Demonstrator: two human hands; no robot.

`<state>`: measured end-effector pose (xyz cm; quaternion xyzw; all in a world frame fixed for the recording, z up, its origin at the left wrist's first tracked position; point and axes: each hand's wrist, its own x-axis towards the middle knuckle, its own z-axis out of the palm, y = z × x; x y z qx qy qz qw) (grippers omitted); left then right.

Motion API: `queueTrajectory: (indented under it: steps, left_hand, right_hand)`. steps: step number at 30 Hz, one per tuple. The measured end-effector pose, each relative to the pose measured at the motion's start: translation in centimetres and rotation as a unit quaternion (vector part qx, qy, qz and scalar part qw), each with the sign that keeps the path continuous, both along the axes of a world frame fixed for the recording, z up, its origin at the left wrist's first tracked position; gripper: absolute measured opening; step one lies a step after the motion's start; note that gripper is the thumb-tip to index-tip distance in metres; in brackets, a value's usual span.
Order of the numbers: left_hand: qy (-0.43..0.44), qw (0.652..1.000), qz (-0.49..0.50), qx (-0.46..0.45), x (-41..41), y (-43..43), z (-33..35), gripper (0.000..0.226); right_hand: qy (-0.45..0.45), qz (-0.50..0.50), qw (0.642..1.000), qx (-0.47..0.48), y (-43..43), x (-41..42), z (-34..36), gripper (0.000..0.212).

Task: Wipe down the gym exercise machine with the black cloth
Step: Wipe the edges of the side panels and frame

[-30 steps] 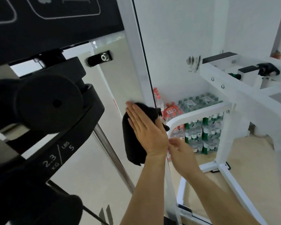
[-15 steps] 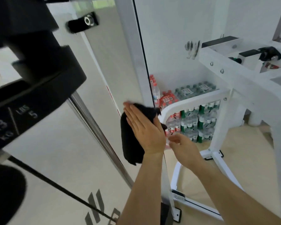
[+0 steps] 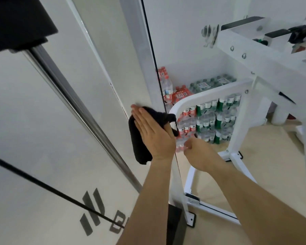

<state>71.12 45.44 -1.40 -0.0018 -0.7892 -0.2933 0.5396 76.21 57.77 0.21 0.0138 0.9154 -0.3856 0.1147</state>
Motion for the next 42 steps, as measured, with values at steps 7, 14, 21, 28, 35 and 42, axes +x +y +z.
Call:
queueTrajectory:
  steps: [7,14,21,28,35,42]
  left_hand:
    - [-0.058,0.998,-0.019,0.03,1.2,0.5,-6.8,0.08]
    - [-0.106,0.991,0.033,0.078,2.1,1.4,-14.7,0.093]
    - [-0.23,0.963,0.041,0.132,5.8,2.2,-13.7,0.1]
    - [-0.344,0.932,0.003,0.114,13.0,0.6,-4.6,0.062]
    - [-0.341,0.931,-0.095,0.088,22.7,0.1,2.0,0.054]
    - [-0.349,0.923,-0.147,0.065,36.0,-2.8,8.3,0.046]
  right_hand:
    - [-0.013,0.01,0.998,0.061,-0.4,0.7,-1.6,0.031]
    - [-0.026,0.086,0.987,0.135,-0.5,0.1,-3.5,0.031]
    - [-0.014,0.119,0.978,0.168,-1.4,1.5,-2.6,0.03]
    - [-0.013,0.117,0.987,0.108,-2.0,4.2,2.4,0.016]
    - [0.067,0.082,0.987,0.118,-1.6,13.9,8.6,0.02]
    - [0.064,0.043,0.992,0.096,-1.1,29.4,11.2,0.037]
